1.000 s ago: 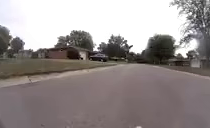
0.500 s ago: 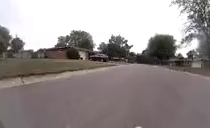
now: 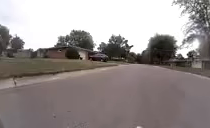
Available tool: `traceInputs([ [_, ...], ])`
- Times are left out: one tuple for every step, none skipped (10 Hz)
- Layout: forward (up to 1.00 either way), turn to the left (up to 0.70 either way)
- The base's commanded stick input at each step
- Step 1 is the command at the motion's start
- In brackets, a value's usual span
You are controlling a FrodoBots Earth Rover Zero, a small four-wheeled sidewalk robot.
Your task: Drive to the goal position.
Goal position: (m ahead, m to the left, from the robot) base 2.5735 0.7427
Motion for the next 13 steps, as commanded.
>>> traceInputs([
  [0.70,0.00],
  [0.70,0.00],
  [0.70,0.00],
  [0.70,0.00],
  [0.70,0.00],
  [0.70,0.00],
  [0.70,0.00],
  [0.70,0.00],
  [0.70,0.00],
  [0.70,0.00],
  [0.70,0.00],
  [0.70,0.00],
  [0.70,0.00],
])
